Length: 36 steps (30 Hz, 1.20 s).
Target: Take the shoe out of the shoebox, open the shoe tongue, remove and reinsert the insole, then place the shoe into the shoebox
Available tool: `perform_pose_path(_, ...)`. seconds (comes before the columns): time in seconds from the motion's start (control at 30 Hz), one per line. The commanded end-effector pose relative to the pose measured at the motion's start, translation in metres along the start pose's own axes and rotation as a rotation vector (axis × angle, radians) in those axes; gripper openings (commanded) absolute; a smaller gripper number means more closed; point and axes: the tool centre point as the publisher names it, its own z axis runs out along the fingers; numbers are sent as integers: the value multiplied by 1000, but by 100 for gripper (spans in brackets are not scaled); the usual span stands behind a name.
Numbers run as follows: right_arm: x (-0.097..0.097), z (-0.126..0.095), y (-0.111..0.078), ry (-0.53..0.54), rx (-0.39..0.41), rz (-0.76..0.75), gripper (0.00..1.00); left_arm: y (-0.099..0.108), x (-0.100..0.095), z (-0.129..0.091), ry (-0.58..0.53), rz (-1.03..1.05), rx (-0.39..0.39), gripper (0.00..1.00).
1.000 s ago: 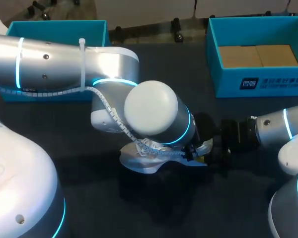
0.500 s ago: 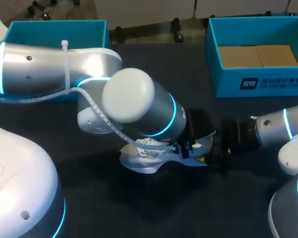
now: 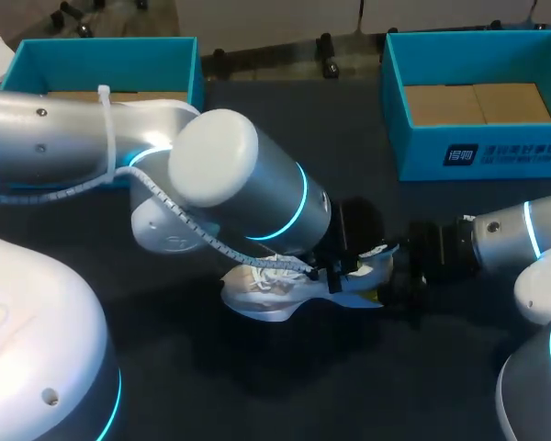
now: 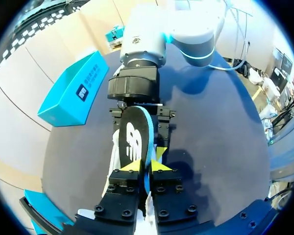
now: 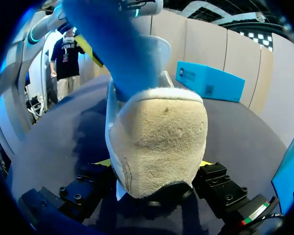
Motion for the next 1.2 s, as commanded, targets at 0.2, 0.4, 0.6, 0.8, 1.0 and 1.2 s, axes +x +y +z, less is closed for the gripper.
perform_pose_path(0.2,1,2,-1,-1,3,0,0,-4,-1,4,-7,-11,26,71)
perform_pose_path(0.4,1,2,-1,-1,3,0,0,-1,-1,-4,-51,6,61,85)
perform_pose_path(0.6,1,2,-1,-1,3,0,0,2,-1,-2,-107,40,93,80)
perform_pose_path(0.8,1,2,-1,-1,3,0,0,2,0,4,-155,62,105,73)
perform_pose_path(1.0,1,2,-1,-1,3,0,0,0,-1,15,-182,68,88,64)
perform_pose_path(1.2,1,2,-1,-1,3,0,0,-1,-3,20,-192,72,88,50)
